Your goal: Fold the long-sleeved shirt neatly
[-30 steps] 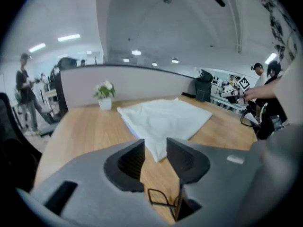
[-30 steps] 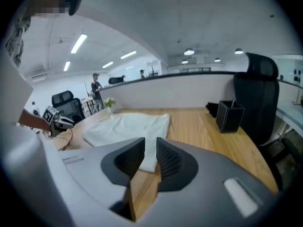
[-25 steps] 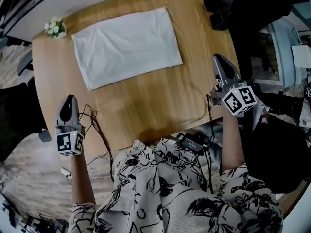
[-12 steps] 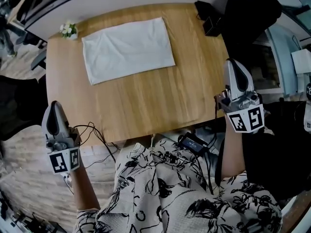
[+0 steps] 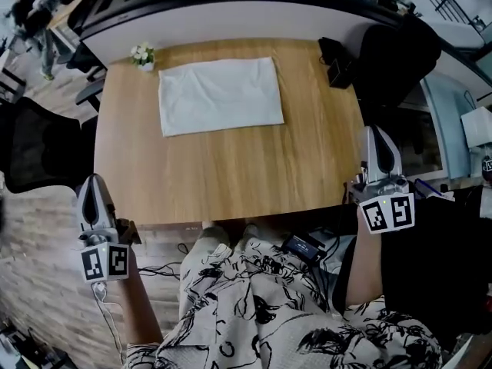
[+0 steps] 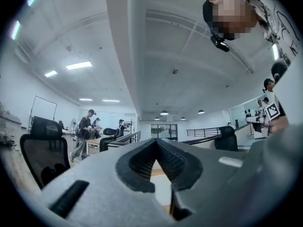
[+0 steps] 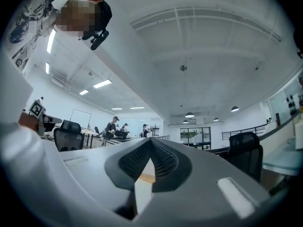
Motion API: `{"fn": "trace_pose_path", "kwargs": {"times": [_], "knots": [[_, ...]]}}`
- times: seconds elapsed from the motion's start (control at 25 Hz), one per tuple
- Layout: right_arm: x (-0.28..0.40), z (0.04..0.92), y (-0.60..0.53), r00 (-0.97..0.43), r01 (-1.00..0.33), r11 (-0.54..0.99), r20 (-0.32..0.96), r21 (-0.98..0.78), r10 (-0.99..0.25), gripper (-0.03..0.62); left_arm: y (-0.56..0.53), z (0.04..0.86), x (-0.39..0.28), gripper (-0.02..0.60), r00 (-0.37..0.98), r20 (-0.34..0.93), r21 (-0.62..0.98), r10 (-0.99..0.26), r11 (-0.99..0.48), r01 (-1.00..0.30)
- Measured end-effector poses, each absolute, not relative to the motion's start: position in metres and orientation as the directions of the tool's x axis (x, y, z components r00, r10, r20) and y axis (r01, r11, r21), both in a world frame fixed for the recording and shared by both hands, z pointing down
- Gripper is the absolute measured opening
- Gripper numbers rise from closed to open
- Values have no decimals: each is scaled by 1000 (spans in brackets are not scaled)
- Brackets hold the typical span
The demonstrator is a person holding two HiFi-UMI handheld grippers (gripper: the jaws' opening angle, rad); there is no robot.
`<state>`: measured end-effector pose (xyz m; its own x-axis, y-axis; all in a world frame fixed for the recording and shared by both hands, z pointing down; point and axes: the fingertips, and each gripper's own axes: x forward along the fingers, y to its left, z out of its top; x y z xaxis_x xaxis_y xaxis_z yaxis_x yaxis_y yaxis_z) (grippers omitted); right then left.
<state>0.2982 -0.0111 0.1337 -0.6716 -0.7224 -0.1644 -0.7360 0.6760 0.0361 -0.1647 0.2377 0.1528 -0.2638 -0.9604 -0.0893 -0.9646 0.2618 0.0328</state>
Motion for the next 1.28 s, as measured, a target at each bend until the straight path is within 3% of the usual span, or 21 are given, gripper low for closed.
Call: {"fn": "trace_pose_path", "kwargs": {"times": [0.52,1.28], "knots": [[326,151,49,-544,-838,545,-110,18,-832,11,301,161,-212,3,-282,-80,5,-956,282,-959],[286,168,74,-572,-820,572,-67,25,-817,11,304,179,-216,3,-278,-32,-20,-960,278,-960]]}}
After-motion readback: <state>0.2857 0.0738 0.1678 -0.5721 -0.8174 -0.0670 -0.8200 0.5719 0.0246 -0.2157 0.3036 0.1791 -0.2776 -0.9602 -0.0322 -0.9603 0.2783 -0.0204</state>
